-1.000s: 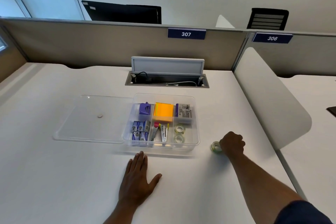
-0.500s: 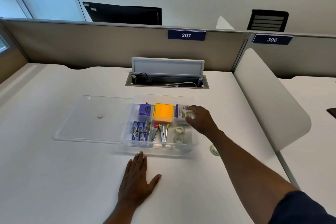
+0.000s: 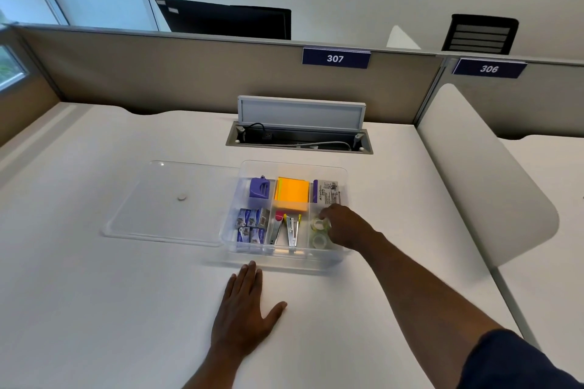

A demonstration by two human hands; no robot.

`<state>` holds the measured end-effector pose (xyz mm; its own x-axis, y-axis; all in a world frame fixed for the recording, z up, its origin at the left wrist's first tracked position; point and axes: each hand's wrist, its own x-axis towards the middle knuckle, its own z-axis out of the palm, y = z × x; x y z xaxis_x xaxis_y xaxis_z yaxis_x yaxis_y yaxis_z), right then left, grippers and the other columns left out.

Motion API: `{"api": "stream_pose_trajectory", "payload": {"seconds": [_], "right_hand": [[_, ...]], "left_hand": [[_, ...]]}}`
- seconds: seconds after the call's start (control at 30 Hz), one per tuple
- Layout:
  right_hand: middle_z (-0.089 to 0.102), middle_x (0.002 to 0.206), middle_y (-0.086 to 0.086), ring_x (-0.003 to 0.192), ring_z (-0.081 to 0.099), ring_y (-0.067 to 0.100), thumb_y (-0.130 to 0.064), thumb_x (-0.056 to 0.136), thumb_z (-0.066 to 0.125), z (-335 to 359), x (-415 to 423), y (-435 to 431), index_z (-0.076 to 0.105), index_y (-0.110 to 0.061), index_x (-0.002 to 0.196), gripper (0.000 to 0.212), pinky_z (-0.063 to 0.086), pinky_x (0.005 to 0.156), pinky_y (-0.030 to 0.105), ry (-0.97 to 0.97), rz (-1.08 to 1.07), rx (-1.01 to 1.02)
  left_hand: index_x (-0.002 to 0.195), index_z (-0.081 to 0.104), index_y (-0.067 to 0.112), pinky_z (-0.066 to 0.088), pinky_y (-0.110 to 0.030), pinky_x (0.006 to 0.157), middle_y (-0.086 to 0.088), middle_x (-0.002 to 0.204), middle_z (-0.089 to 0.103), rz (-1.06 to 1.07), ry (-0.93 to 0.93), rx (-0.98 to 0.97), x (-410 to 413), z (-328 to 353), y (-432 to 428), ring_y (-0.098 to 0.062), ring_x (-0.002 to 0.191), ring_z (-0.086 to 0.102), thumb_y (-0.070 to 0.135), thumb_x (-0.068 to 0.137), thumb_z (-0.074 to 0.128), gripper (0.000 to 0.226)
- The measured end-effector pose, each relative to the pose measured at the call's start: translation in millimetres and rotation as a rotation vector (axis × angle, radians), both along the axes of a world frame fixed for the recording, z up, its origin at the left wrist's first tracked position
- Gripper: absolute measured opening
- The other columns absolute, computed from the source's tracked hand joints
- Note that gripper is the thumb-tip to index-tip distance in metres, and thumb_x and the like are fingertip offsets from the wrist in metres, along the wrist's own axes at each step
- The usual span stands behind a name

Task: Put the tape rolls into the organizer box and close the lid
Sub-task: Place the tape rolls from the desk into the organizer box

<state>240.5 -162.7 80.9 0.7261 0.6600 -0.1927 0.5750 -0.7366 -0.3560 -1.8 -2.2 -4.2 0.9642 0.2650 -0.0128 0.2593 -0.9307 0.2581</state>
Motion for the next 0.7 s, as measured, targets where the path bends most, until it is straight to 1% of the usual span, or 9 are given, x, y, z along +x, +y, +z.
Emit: {"api": "stream_pose_trajectory", "payload": {"seconds": [0.07,0.17,0.23,0.3,0.4,0.47,0.53,0.63,0.7], "right_hand": [[0.057,0.124,0.014,0.115,0.056,0.030,-0.009,0.086,0.059,-3,-1,1,0.058,-0.010,0.123,0.037,0.045,0.103,0.037,-0.038,0.013,-0.028],[0.058,0.123,0.014,0.114,0.057,0.031,-0.006,0.086,0.057,-5,-2,1,0.058,-0.010,0.122,0.037,0.046,0.102,0.037,-0.082,0.018,-0.036],[0.059,0.121,0.013,0.113,0.058,0.030,-0.007,0.086,0.057,-6,-2,1,0.059,-0.010,0.120,0.034,0.047,0.101,0.037,-0.093,-0.001,-0.020],[0.060,0.121,0.013,0.113,0.057,0.030,-0.006,0.087,0.055,-5,-3,3,0.060,-0.008,0.119,0.032,0.047,0.102,0.038,-0.103,-0.035,0.020],[0.062,0.119,0.016,0.111,0.057,0.032,-0.001,0.087,0.053,-2,-3,4,0.062,-0.003,0.116,0.031,0.048,0.098,0.037,-0.190,-0.107,0.168],[0.063,0.115,0.018,0.106,0.059,0.034,0.000,0.086,0.053,4,-1,2,0.062,0.000,0.115,0.031,0.051,0.091,0.038,-0.289,-0.192,0.248],[0.062,0.114,0.019,0.104,0.058,0.035,0.001,0.085,0.051,9,1,-2,0.062,0.000,0.116,0.033,0.053,0.087,0.041,-0.344,-0.334,0.302],[0.059,0.113,0.022,0.104,0.056,0.039,0.004,0.084,0.046,13,2,-17,0.061,0.000,0.116,0.035,0.051,0.083,0.042,-0.345,-0.570,0.346],[0.057,0.114,0.023,0.105,0.054,0.041,0.004,0.083,0.046,10,3,-32,0.059,0.000,0.116,0.035,0.049,0.084,0.042,-0.287,-0.685,0.265]], "left_hand": [[0.149,0.017,0.011,-0.011,-0.027,0.115,-0.002,0.159,0.003,0.005,-0.009,-0.003,-1,-1,0,-0.015,0.146,-0.001,0.080,0.081,0.015,0.097],[0.150,0.015,0.012,-0.010,-0.028,0.117,-0.002,0.159,0.001,0.008,-0.010,-0.006,-1,-1,0,-0.015,0.146,-0.003,0.080,0.080,0.014,0.097],[0.149,0.017,0.011,-0.011,-0.027,0.116,-0.002,0.159,0.004,0.002,-0.013,-0.012,0,0,0,-0.016,0.146,0.000,0.080,0.081,0.015,0.097],[0.148,0.022,0.009,-0.011,-0.025,0.114,-0.004,0.159,0.009,-0.002,-0.005,-0.022,0,2,0,-0.018,0.146,0.005,0.079,0.083,0.019,0.095],[0.145,0.031,0.007,-0.008,-0.025,0.114,-0.007,0.157,0.019,-0.009,0.004,-0.034,-2,5,1,-0.021,0.145,0.016,0.076,0.084,0.025,0.092],[0.143,0.035,0.006,-0.005,-0.026,0.114,-0.009,0.156,0.024,-0.014,0.006,-0.033,-1,6,1,-0.022,0.144,0.020,0.075,0.084,0.028,0.091],[0.143,0.035,0.006,-0.005,-0.027,0.114,-0.009,0.156,0.024,-0.013,0.001,-0.027,-1,5,2,-0.022,0.144,0.020,0.075,0.084,0.028,0.091],[0.146,0.030,0.008,-0.005,-0.027,0.115,-0.007,0.157,0.019,-0.009,-0.001,-0.011,-3,3,3,-0.021,0.145,0.015,0.077,0.083,0.022,0.094],[0.146,0.030,0.007,-0.003,-0.028,0.116,-0.008,0.157,0.019,-0.010,-0.002,-0.003,-2,3,3,-0.021,0.145,0.016,0.077,0.083,0.022,0.094]]}}
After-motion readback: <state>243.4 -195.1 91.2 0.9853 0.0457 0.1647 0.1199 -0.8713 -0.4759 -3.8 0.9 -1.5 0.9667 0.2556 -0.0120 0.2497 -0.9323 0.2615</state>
